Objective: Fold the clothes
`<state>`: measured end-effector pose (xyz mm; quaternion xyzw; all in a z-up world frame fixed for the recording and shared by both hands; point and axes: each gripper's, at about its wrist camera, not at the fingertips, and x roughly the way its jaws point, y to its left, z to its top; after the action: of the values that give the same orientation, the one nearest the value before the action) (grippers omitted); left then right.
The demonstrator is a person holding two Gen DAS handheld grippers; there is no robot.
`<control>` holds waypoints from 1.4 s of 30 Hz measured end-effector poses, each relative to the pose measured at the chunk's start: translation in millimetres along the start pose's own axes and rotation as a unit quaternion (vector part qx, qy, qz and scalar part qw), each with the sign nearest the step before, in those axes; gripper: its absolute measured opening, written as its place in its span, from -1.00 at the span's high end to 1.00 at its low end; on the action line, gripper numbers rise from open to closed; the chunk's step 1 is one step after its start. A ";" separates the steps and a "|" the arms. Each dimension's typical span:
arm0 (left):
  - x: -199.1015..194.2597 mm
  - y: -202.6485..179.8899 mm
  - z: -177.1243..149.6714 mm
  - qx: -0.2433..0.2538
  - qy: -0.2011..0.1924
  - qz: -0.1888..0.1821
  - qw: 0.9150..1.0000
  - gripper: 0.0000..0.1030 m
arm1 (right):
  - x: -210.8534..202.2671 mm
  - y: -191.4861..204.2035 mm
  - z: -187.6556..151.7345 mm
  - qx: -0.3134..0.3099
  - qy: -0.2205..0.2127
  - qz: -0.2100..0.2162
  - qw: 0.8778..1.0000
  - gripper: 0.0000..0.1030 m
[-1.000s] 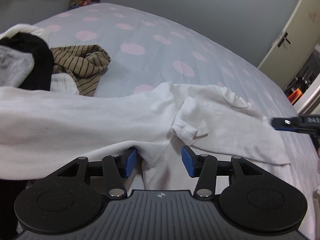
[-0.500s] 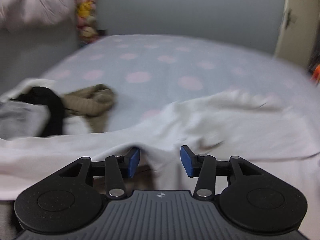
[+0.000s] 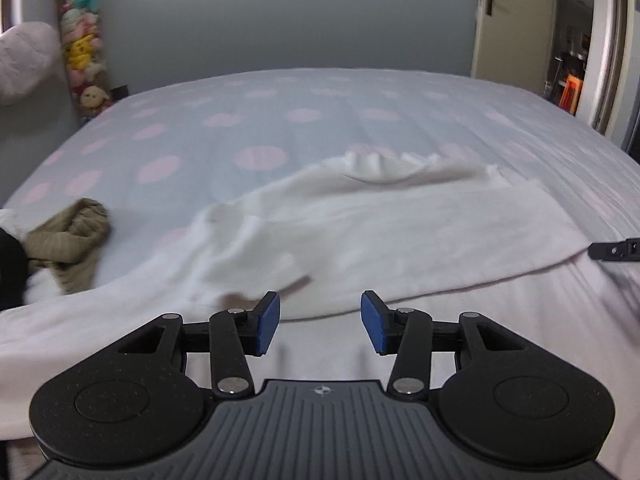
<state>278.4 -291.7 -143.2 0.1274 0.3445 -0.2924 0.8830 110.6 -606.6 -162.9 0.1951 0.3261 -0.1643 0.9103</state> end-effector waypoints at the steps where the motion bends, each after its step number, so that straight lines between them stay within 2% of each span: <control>1: 6.5 0.2 -0.5 -0.003 0.008 0.002 1.000 0.16 | 1.7 -3.4 0.1 -0.005 0.002 -0.005 1.000 0.23; 3: 19.5 0.8 -1.4 -0.009 0.023 0.005 1.000 0.16 | 4.6 -8.9 0.0 -0.019 0.006 -0.014 1.000 0.28; 7: 26.3 7.3 -3.7 -0.019 0.034 0.022 0.999 0.16 | 10.1 -11.2 -5.0 -0.021 0.023 0.017 0.999 0.28; 13: 25.3 6.8 -9.7 -0.011 0.035 0.027 0.999 0.16 | 7.2 5.5 -4.0 -0.048 0.013 0.059 0.997 0.29; 15: 26.1 4.6 -11.5 -0.006 0.036 0.029 0.999 0.16 | 10.7 7.4 -4.1 -0.053 0.010 0.048 0.997 0.30; 17: 27.7 3.4 -12.2 -0.005 0.037 0.028 0.999 0.16 | 17.6 0.3 -0.8 -0.009 0.013 0.060 0.998 0.31; 19: 27.9 2.1 -12.9 -0.003 0.036 0.029 0.999 0.16 | 24.8 -7.7 2.9 0.039 0.015 0.075 0.996 0.51; 20: 27.6 2.4 -12.8 -0.002 0.036 0.028 0.999 0.16 | 28.4 -11.6 4.8 0.064 0.017 0.082 0.994 0.71; 23: 26.7 5.9 -12.5 -0.010 0.034 0.024 0.999 0.16 | 22.8 -10.0 8.1 0.025 -0.004 0.023 0.999 0.76; 26: 26.4 8.6 -12.7 -0.022 0.033 0.019 0.999 0.16 | 16.2 -7.4 11.3 -0.021 -0.026 -0.042 0.999 0.76; 29: 26.7 9.5 -13.6 -0.022 0.032 0.018 0.999 0.16 | 18.3 1.0 10.4 -0.057 -0.010 -0.052 0.997 0.77; 32: 25.2 10.4 -14.0 -0.020 0.029 0.017 0.999 0.16 | 22.0 1.6 8.7 -0.051 0.005 -0.050 0.997 0.73; 35: 23.3 14.9 -13.7 -0.028 0.023 0.017 0.999 0.16 | 16.2 -4.5 6.9 -0.019 0.010 -0.028 0.999 0.35; 39: 19.2 19.2 -11.4 -0.050 0.009 0.009 0.999 0.16 | 2.6 -8.9 8.6 0.010 -0.015 0.006 1.000 0.34; 42: 16.8 17.4 -9.9 -0.044 0.002 0.010 0.999 0.16 | -6.7 -9.2 11.2 0.021 -0.040 0.026 0.999 0.32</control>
<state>293.5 -280.8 -161.5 0.0922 0.3577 -0.2678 0.8899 107.7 -618.6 -152.8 0.2157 0.2811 -0.1544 0.9223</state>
